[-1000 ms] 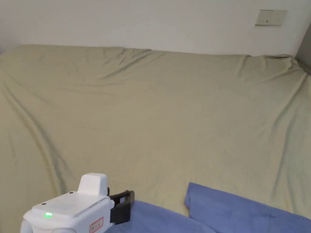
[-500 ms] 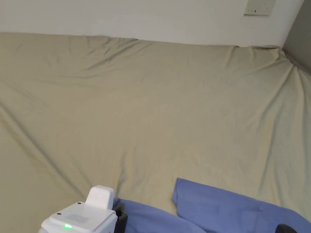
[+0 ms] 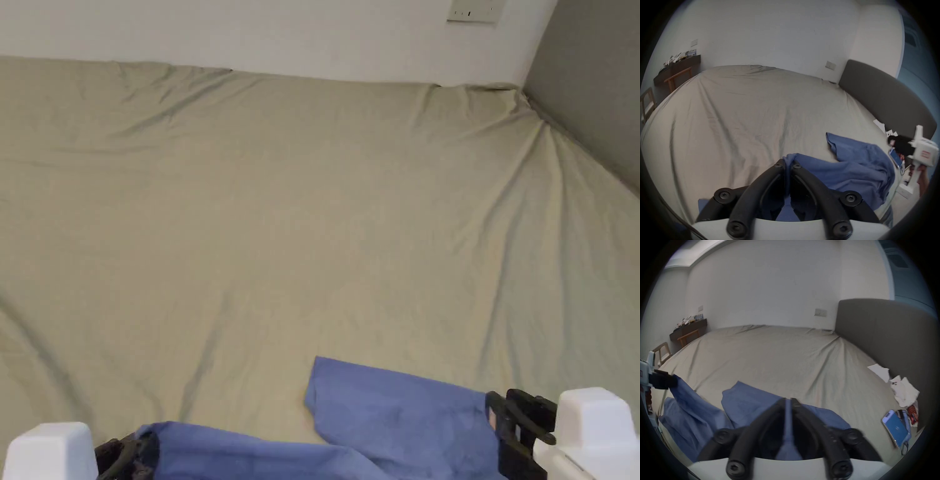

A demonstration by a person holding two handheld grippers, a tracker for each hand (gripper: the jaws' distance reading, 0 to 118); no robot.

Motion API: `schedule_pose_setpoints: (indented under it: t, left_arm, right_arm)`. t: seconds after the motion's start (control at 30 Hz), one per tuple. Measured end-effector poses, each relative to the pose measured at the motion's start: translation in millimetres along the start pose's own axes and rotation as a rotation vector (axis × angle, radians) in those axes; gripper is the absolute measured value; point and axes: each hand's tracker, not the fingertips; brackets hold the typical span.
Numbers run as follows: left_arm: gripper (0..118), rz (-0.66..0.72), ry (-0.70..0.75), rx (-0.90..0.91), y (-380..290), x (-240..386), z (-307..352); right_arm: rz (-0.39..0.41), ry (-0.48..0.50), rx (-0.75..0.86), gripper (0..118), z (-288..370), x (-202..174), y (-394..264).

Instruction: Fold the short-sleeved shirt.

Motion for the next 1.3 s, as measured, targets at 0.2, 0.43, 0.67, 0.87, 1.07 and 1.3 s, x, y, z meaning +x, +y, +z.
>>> schedule_pose_setpoints:
  t: [0.2, 0.43, 0.67, 0.87, 1.07, 1.3]
  left_arm:
    - [5, 0.087, 0.039, -0.012, -5.9, -5.4, 16.6]
    - [5, 0.136, 0.079, -0.049, -11.6, -5.3, 12.7]
    - [5, 0.125, 0.089, -0.060, -9.2, -2.8, 10.5]
    - [5, 0.130, 0.067, -0.036, -4.7, -1.5, 21.4]
    - [5, 0.077, 0.022, 0.019, 23.2, -3.1, 43.9]
    - [5, -0.042, -0.081, 0.179, 107.9, -6.7, 84.3]
  right_arm:
    - [0.074, 0.040, -0.169, 107, -72.2, 32.9, 10.1]
    - [0.052, 0.034, -0.321, 84, -118.1, 48.7, 2.8]
    - [0.066, 0.093, -0.312, 50, -101.3, 38.1, -0.4]
    - [0.149, 0.071, -0.327, 6, -71.6, 14.6, 6.3]
    - [0.088, -0.003, -0.061, 6, 7.2, 13.6, 52.8]
    - [-0.037, -0.063, 0.255, 6, 93.6, 23.9, 129.5]
